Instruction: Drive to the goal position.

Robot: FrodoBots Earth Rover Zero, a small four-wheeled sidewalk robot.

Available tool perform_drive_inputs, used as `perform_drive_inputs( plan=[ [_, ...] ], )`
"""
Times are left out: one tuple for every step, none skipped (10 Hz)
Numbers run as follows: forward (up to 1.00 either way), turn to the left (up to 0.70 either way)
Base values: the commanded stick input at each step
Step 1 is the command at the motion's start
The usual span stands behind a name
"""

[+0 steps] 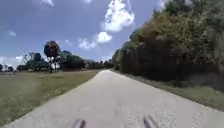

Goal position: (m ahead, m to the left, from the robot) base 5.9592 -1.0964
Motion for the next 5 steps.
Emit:
perform_drive_inputs(
  plan=[
    [0.5,0.0],
    [0.5,0.0],
    [0.5,0.0],
    [0.5,0.0],
    [0.5,0.0]
  ],
)
